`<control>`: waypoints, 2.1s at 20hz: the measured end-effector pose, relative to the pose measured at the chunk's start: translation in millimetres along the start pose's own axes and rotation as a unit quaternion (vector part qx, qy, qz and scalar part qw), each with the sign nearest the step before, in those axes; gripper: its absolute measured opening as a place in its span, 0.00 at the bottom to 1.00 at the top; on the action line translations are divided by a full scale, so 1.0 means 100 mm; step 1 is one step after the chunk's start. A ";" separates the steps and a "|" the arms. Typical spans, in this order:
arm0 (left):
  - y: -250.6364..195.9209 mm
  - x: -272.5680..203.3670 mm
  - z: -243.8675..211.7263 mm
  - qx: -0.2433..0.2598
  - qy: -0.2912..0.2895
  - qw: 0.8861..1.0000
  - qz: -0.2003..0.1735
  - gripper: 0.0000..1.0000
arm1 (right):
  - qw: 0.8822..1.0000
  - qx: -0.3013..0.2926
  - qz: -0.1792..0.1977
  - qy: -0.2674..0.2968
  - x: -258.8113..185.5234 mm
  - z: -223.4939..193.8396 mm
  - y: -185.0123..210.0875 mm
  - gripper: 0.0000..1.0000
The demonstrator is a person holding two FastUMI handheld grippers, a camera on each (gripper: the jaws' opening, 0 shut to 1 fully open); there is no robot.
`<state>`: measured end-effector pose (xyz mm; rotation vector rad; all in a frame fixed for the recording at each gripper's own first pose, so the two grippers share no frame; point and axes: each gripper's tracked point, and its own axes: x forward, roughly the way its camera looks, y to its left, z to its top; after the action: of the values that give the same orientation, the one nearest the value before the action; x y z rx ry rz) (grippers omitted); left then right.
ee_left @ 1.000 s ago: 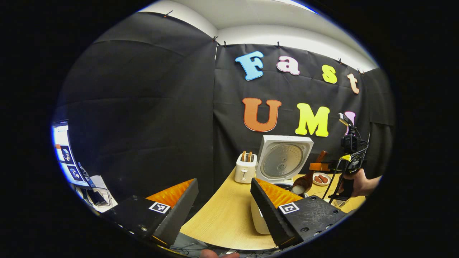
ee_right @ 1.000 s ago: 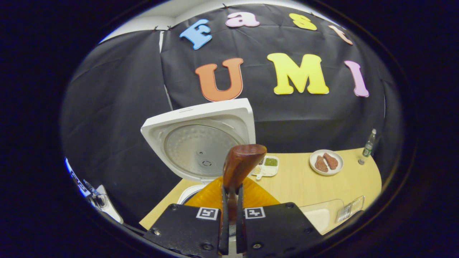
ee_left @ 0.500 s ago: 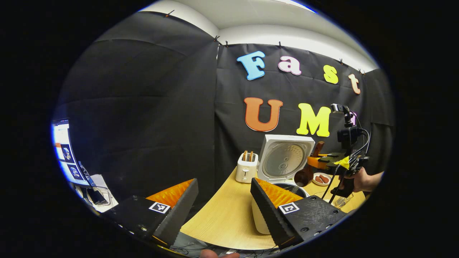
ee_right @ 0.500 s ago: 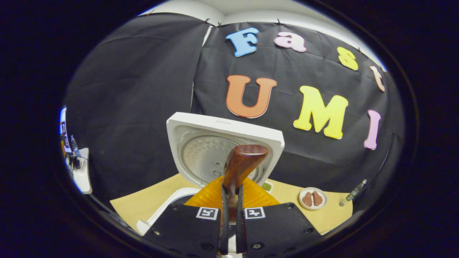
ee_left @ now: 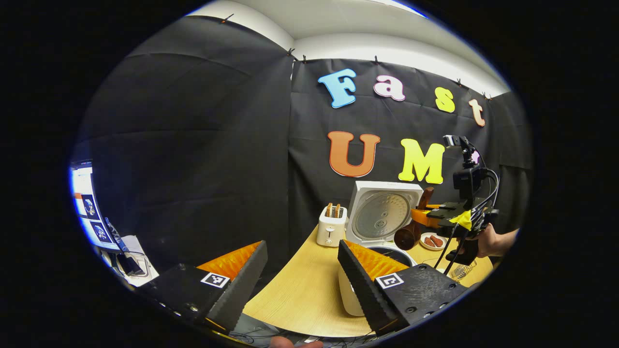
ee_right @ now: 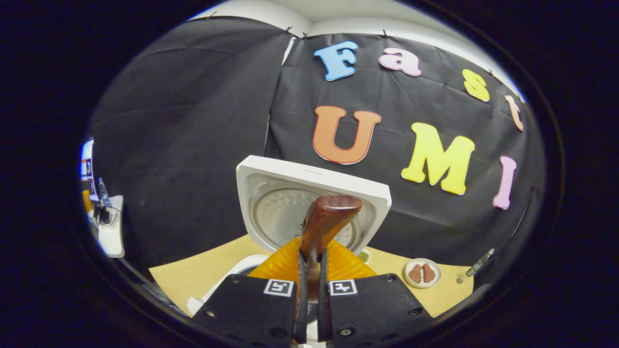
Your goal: Close the left gripper, press the button to open the rice cooker; take a wooden spoon from the chopstick holder with the right hand, scoop a spoonful of rice and pour it into the rice cooker, then put the wooden spoon back into the chopstick holder.
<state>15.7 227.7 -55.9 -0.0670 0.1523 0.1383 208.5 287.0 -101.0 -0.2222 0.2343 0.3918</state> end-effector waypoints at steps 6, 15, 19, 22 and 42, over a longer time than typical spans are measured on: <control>-0.06 -0.07 0.00 -0.001 0.004 1.000 0.001 0.94 | 0.998 0.054 0.011 0.001 -0.04 0.02 -0.04 0.13; -0.48 -0.09 0.10 0.006 0.000 1.000 -0.026 0.94 | 0.994 0.110 -0.013 -0.012 -0.32 0.13 -0.52 0.14; -0.87 -0.08 0.13 0.014 -0.002 0.999 -0.052 0.94 | 0.989 0.142 -0.038 -0.020 -0.55 0.12 -1.00 0.14; -1.22 -0.04 0.15 0.020 -0.001 0.997 -0.075 0.94 | 0.983 0.174 -0.058 -0.018 -0.77 0.01 -1.43 0.14; -3.04 0.41 -0.01 0.017 0.043 0.992 -0.117 0.94 | 0.919 0.315 -0.220 0.089 -1.64 -2.26 -4.09 0.14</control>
<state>98.8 -67.4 -46.6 -0.0559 0.2313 -0.1024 184.4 -196.8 -203.0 0.3277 0.4650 -0.1645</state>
